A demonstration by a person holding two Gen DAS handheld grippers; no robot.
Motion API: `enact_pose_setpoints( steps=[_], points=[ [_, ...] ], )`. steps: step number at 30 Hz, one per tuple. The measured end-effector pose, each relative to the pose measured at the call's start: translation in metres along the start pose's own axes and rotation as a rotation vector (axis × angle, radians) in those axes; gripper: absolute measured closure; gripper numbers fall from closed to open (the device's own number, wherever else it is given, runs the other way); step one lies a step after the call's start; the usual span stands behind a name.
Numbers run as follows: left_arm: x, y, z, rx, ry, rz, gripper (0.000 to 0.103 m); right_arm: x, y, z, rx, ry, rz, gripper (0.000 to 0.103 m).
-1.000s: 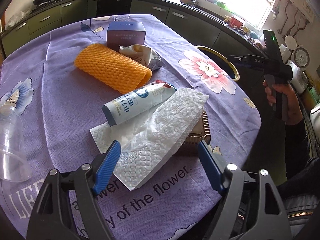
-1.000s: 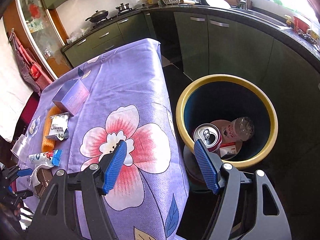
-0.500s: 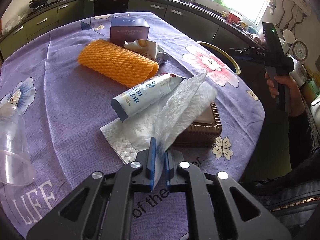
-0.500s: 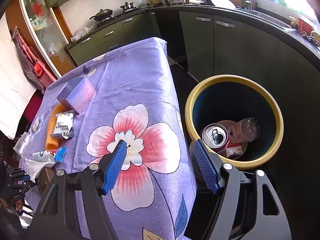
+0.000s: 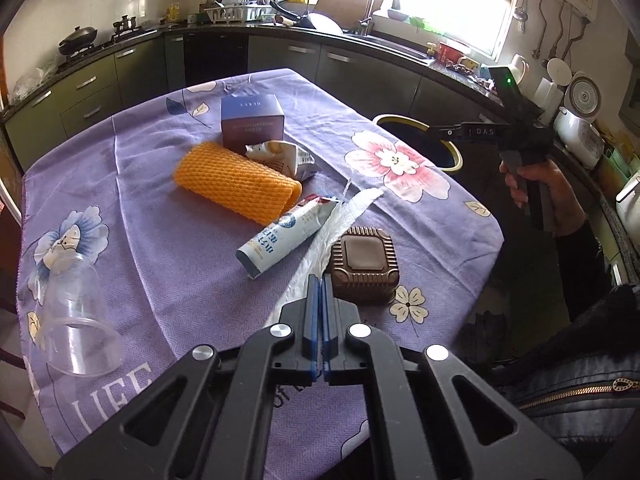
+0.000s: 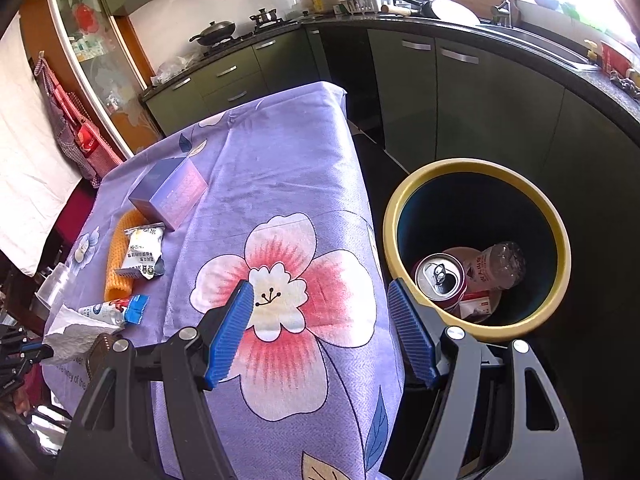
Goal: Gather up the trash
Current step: 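Lift the tissue, carry it over the trash bin, open the left gripper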
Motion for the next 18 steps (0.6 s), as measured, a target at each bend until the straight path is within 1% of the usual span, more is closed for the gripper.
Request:
enact_pose_setpoints(
  steps=[5, 8, 11, 15, 18],
  points=[
    [-0.004, 0.003, -0.004, -0.004, 0.017, 0.025, 0.102, -0.001, 0.000, -0.003, -0.004, 0.006, -0.002, 0.034],
    [-0.003, 0.004, 0.004, 0.016, 0.009, 0.022, 0.102, -0.002, -0.001, -0.004, -0.008, 0.008, -0.001, 0.034],
    [0.000, 0.006, 0.009, 0.025, -0.018, 0.004, 0.102, -0.003, -0.001, -0.006, -0.011, 0.009, 0.000, 0.034],
    [-0.001, 0.016, -0.001, -0.004, -0.033, 0.009, 0.102, -0.006, -0.001, -0.009, -0.015, 0.008, 0.004, 0.034],
    [-0.007, 0.030, -0.012, -0.036, -0.017, 0.036, 0.102, -0.009, -0.001, -0.010, -0.022, 0.011, 0.011, 0.034]
  ],
)
Point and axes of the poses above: each gripper's, at about its wrist camera, not at the fingertips, and z roughly the way its jaws point, x to its left, y to its top, the point moved 1 cm from there along z, roughly the way its jaws point, and after that the axes turned 9 degrees about x, right-handed, at the moved point
